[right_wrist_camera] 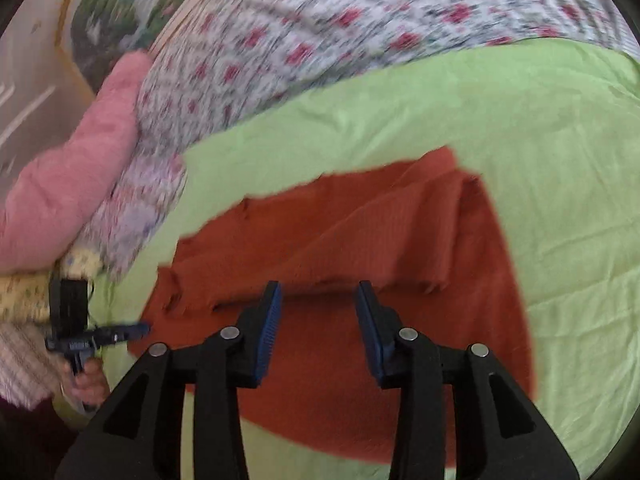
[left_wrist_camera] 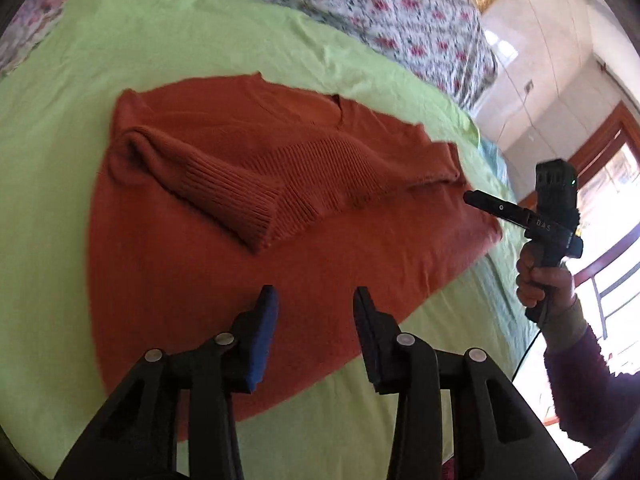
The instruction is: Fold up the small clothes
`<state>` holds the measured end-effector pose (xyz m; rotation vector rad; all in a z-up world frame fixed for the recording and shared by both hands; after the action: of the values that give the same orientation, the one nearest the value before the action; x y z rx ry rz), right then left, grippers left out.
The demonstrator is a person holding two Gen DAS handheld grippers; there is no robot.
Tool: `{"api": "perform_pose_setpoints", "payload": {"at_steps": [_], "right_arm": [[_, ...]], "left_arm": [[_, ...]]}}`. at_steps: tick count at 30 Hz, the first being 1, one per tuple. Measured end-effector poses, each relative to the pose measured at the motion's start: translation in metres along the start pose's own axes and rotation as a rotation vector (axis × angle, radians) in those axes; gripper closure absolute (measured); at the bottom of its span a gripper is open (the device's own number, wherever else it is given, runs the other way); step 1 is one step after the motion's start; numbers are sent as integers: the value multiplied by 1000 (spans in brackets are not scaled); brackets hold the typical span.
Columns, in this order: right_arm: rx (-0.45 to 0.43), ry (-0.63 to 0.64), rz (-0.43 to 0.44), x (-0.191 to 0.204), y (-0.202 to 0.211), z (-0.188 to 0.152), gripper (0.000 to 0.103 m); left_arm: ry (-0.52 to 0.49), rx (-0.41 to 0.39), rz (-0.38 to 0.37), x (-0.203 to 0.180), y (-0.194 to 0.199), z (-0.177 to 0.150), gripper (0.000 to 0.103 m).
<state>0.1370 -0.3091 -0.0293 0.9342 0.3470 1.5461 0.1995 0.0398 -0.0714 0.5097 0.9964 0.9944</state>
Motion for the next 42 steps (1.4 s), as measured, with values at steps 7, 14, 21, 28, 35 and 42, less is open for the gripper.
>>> {"api": "perform_pose_setpoints", "payload": {"at_steps": [7, 14, 21, 28, 35, 42], "right_arm": [[202, 278, -102, 29, -56, -16, 63], [-19, 0, -263, -53, -62, 73, 63], [-147, -66, -327, -69, -60, 119, 54], [-199, -107, -298, -67, -44, 114, 43], [-113, -69, -193, -36, -41, 64, 43], [-75, -132, -391, -69, -14, 15, 43]], "left_arm": [[13, 49, 77, -5, -34, 41, 64], [82, -78, 205, 28, -40, 136, 74], [188, -259, 297, 66, 0, 191, 54], [155, -275, 239, 48, 25, 147, 54], [72, -147, 195, 25, -5, 88, 54], [230, -161, 236, 71, 9, 66, 61]]}}
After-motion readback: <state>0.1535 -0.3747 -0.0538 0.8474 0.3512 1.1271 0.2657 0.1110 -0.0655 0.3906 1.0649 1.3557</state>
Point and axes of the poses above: each gripper's, at about its wrist camera, not at the fingertips, and y roughly against the way its jaws point, x to its left, z to its top, the point moved 5 cm from there along -y, roughly the way its jaws point, and after that the axes turned 4 degrees about y, right-handed, at the moved point
